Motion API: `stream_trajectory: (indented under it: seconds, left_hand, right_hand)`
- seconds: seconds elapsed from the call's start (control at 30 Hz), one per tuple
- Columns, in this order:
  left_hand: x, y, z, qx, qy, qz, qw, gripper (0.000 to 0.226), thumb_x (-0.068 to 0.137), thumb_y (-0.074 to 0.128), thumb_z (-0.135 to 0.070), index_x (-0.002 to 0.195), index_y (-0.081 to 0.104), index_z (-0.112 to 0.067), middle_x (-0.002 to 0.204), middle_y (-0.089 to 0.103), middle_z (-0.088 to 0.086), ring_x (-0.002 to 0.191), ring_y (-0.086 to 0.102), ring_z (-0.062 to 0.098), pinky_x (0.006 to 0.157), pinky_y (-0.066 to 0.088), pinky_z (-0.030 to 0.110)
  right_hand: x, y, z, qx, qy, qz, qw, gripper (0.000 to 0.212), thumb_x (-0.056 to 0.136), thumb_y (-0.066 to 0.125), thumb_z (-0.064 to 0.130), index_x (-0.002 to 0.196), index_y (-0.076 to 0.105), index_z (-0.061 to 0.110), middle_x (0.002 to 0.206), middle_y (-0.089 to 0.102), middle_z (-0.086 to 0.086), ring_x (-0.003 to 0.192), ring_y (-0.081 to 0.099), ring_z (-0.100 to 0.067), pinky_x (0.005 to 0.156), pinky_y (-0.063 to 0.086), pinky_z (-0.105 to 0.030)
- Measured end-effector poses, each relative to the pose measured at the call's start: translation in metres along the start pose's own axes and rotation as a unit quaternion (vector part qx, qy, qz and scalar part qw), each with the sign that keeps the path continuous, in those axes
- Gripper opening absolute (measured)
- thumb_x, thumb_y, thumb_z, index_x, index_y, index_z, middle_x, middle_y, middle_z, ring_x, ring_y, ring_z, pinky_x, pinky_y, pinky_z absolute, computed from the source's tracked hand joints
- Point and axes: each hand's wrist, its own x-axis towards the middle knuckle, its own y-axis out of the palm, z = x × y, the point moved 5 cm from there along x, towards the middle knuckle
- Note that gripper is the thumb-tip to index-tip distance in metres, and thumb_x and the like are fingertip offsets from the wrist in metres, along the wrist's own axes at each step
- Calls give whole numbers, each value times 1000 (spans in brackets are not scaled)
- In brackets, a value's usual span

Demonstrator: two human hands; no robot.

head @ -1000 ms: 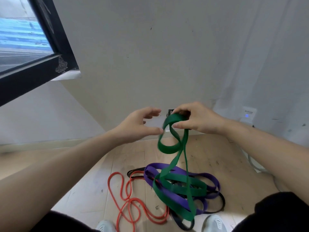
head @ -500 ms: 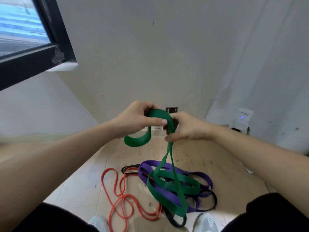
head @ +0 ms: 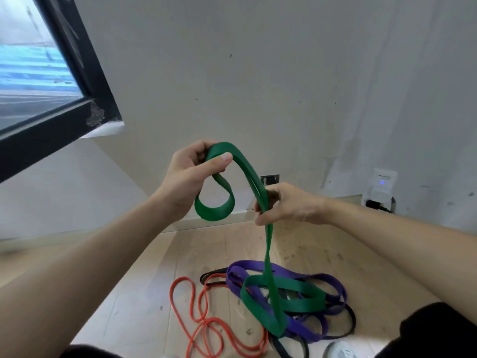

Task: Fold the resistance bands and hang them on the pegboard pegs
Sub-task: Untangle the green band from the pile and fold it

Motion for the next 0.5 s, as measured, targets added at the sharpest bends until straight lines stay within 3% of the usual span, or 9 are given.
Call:
stream_trajectory:
  seconds: [0.1,0.27,0.37,0.43,0.5]
  left_hand:
    - [2,-13,1,7,-8,-7,1000,27,79,77,-27,103,73,-15,84,71,-7,82,64,13,83,51,24]
    - [0,-28,13,66,-55,34,996,29,77,77,-21,104,71,-11,77,70,-6,76,64,12,78,52,20]
    - [-3,-27,23,127,-89,70,985,40,71,90,-24,107,72,-16,84,73,1,81,68,17,84,56,30]
    - [-5,-22,27,180,-102,87,975,44,69,90,-25,109,72,-18,89,76,6,83,71,24,88,57,40]
    - [-7,-11,29,207,-110,117,965,40,73,88,-16,109,71,-17,91,76,11,88,73,30,92,58,46]
  right_hand:
    - [-5,-19,7,-24,-18,-37,999,28,78,84,18,100,70,7,96,68,-12,85,64,-10,73,50,-16]
    - [-17,-52,16,-13,-47,-121,991,26,81,83,23,100,73,7,91,71,-15,84,69,-23,86,56,-39]
    - [-25,-61,30,-36,-57,-145,987,26,81,83,27,99,74,11,91,75,-11,85,72,-24,79,58,-35]
    - [-30,-63,44,-40,-81,-159,983,24,82,82,24,102,73,13,88,76,-8,79,73,-21,67,54,-24]
    - [-35,-61,59,-45,-110,-174,977,30,81,83,22,107,71,14,87,76,-3,73,71,-14,64,52,-17]
